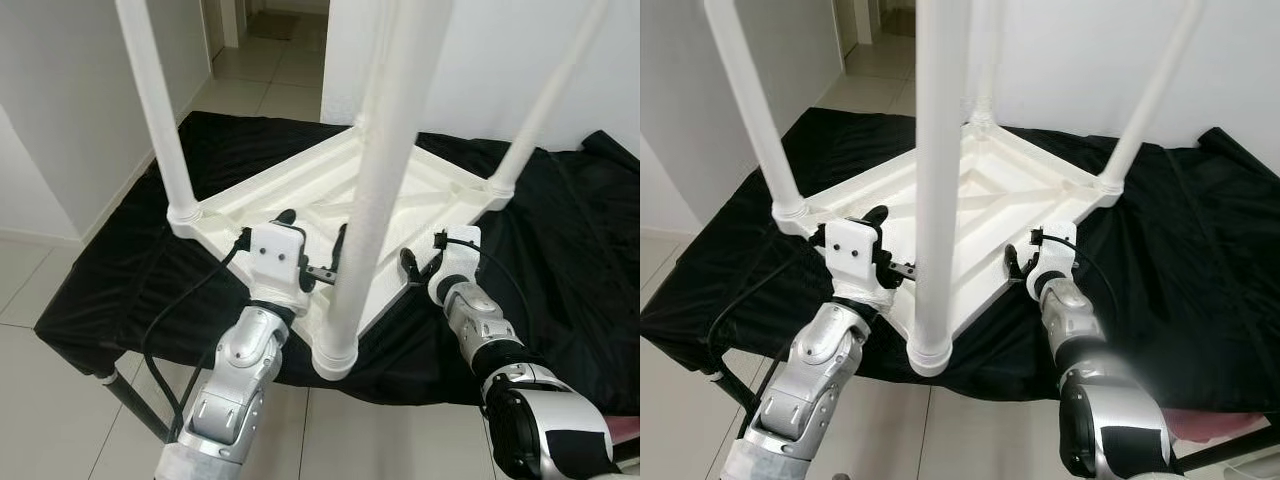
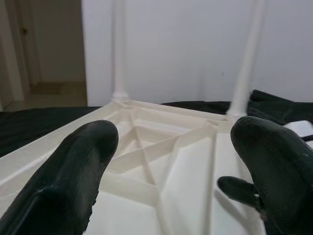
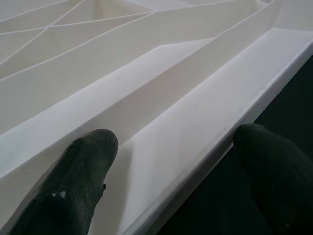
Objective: Building children table
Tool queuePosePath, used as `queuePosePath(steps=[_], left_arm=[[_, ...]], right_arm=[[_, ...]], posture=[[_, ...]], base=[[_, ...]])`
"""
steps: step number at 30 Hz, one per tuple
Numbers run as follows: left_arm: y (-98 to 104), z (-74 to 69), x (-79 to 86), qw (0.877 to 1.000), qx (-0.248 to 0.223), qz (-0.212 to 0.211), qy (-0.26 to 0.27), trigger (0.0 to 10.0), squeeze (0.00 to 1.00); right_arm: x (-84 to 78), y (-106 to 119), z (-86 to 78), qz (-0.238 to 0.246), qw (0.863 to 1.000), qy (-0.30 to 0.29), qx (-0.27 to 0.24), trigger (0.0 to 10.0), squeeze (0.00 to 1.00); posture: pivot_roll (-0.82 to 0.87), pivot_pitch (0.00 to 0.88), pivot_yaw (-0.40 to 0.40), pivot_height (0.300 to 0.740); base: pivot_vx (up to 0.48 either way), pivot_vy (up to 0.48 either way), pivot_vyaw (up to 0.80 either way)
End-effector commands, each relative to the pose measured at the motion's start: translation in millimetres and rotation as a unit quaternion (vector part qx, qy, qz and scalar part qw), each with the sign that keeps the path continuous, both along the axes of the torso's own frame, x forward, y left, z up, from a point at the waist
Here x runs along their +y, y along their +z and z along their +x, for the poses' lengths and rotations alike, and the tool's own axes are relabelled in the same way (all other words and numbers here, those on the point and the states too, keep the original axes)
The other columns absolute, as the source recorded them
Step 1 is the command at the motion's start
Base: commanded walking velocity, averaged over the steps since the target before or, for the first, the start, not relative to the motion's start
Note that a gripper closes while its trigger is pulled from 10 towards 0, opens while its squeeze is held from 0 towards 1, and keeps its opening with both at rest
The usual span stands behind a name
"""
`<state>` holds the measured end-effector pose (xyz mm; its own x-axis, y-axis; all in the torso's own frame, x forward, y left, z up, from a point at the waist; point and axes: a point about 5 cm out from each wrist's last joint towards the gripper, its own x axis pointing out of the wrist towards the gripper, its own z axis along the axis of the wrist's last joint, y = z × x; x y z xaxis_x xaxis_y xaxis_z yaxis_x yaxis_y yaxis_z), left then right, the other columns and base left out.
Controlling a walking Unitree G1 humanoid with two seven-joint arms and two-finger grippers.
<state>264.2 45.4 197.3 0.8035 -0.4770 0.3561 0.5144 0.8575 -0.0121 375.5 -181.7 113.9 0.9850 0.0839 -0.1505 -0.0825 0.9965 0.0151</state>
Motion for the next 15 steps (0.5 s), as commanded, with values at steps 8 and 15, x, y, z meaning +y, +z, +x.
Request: queuePosePath(steps=[8, 15], left_arm=[[3.9, -13.6, -21.4, 0.992, -0.01, 0.025, -0.121, 10.0, 0.0], [0.8, -4.6, -11.2, 0.993, -0.008, 0.045, -0.108, 10.0, 0.0]], right_arm=[[9.2, 9.3, 4.7, -0.013, 0.999, 0.012, -0.032, 10.0, 0.0], [-1.3, 11.2, -0.5, -0.003, 0.997, -0.019, -0.07, 10.0, 0.0]], posture=[[0.08, 0.028, 0.006, 0.74], [0.07, 0.038, 0.02, 0.74]], base=[[0.0, 0.0, 0.0], [0.0, 0.0, 0.0]])
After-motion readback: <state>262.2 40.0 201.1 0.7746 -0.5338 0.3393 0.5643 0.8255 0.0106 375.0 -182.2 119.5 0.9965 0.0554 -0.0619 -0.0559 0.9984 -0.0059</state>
